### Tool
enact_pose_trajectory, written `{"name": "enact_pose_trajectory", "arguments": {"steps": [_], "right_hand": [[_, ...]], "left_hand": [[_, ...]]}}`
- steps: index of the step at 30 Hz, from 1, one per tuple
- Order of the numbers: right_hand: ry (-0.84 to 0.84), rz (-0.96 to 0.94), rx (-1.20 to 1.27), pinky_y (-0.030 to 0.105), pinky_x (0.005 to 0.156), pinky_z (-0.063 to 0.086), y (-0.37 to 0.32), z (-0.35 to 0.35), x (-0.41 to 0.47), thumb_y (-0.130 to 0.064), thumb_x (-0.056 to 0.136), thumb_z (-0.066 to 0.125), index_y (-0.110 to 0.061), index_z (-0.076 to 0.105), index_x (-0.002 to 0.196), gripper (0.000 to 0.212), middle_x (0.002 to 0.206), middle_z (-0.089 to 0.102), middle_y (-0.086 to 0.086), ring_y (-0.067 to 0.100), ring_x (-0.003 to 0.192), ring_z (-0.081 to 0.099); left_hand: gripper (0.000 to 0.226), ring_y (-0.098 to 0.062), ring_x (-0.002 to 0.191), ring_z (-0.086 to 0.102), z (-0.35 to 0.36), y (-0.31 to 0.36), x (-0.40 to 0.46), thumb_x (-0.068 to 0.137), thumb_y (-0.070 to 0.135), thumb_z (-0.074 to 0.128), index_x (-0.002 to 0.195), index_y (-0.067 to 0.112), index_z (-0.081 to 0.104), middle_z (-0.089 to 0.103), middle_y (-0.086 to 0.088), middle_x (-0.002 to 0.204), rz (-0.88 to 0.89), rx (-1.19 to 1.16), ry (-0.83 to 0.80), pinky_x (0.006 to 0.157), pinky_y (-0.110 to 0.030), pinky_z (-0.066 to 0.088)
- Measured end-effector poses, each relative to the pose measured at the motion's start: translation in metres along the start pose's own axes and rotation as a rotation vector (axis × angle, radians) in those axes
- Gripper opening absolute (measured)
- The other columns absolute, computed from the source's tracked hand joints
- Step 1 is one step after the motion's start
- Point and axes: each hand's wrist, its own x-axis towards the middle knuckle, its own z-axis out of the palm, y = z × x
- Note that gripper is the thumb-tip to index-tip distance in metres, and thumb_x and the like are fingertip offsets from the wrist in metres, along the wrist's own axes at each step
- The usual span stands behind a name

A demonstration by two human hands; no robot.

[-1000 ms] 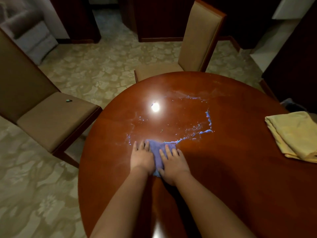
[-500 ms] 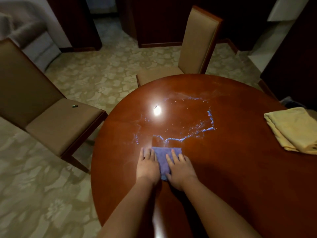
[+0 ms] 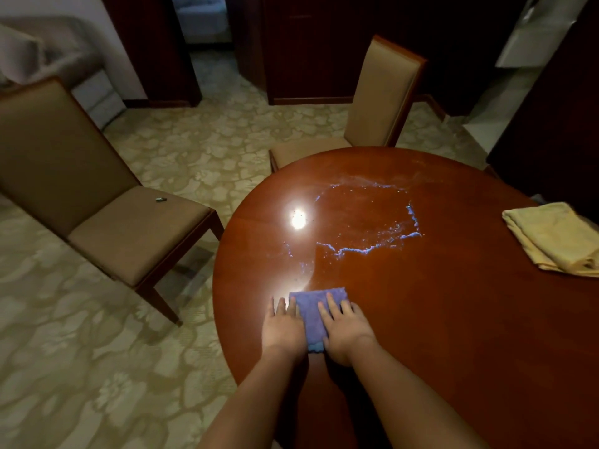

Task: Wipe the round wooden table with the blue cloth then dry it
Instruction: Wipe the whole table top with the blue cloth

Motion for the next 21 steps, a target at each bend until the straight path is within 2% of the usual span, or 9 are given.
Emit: {"name": "enact_pose_trajectory", "arguments": {"steps": [7, 14, 21], "right_hand": [[0.039, -0.020, 0.031, 0.043, 0.115, 0.009, -0.003, -0.008, 0.013, -0.046, 0.100, 0.031, -0.014, -0.006, 0.153, 0.073, 0.159, -0.013, 0.013, 0.032, 0.147, -0.002], [0.140, -0.070, 0.069, 0.043, 0.115, 0.011, -0.004, -0.018, 0.040, -0.049, 0.098, 0.032, -0.011, -0.005, 0.153, 0.077, 0.159, -0.012, 0.017, 0.032, 0.146, 0.001], [0.130, -0.056, 0.111, 0.045, 0.116, 0.007, -0.003, -0.029, 0.061, -0.053, 0.098, 0.032, -0.010, -0.009, 0.152, 0.080, 0.158, -0.014, 0.018, 0.032, 0.147, -0.002]], "left_hand": [[0.063, -0.031, 0.147, 0.003, -0.006, -0.011, 0.017, 0.101, 0.034, 0.029, 0.152, 0.006, 0.006, 0.002, -0.015, 0.159, -0.004, 0.064, -0.023, 0.115, -0.052, -0.009], [0.069, -0.032, 0.147, 0.005, -0.035, -0.032, 0.043, 0.091, 0.044, 0.045, 0.151, 0.020, 0.021, 0.002, -0.007, 0.160, -0.037, 0.130, -0.119, 0.112, -0.059, -0.011], [0.072, -0.031, 0.147, 0.005, -0.047, -0.048, 0.068, 0.092, 0.045, 0.044, 0.152, 0.021, 0.015, -0.002, -0.004, 0.161, -0.010, 0.162, -0.127, 0.113, -0.059, -0.008]]}}
